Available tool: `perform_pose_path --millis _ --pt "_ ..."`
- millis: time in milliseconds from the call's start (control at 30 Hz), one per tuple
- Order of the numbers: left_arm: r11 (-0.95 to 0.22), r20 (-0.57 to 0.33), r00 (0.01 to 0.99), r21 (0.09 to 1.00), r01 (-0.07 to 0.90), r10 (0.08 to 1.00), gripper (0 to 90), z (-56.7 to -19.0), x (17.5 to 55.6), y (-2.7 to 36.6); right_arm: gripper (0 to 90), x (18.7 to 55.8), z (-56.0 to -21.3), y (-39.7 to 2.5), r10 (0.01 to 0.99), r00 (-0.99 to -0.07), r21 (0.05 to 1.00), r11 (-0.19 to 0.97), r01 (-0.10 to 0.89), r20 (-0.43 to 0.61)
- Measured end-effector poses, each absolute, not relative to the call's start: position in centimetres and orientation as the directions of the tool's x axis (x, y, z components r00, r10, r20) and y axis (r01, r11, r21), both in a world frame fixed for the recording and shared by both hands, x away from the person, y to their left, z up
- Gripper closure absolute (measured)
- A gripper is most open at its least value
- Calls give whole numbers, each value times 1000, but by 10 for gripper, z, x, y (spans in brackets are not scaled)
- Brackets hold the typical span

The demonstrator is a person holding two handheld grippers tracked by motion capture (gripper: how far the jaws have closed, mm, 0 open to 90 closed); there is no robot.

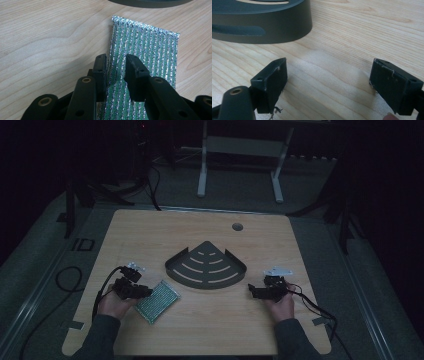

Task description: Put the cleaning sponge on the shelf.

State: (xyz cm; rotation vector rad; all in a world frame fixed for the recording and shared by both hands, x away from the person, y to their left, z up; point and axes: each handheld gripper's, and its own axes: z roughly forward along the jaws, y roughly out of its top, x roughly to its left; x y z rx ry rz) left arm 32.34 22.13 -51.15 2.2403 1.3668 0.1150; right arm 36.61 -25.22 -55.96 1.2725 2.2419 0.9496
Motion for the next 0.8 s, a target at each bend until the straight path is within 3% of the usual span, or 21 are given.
perform_pose_path --millis 800 --pt "-485 -232 562 316 816 794 732 -509 351 215 141 366 -560 -252 860 -510 721 356 594 -5"
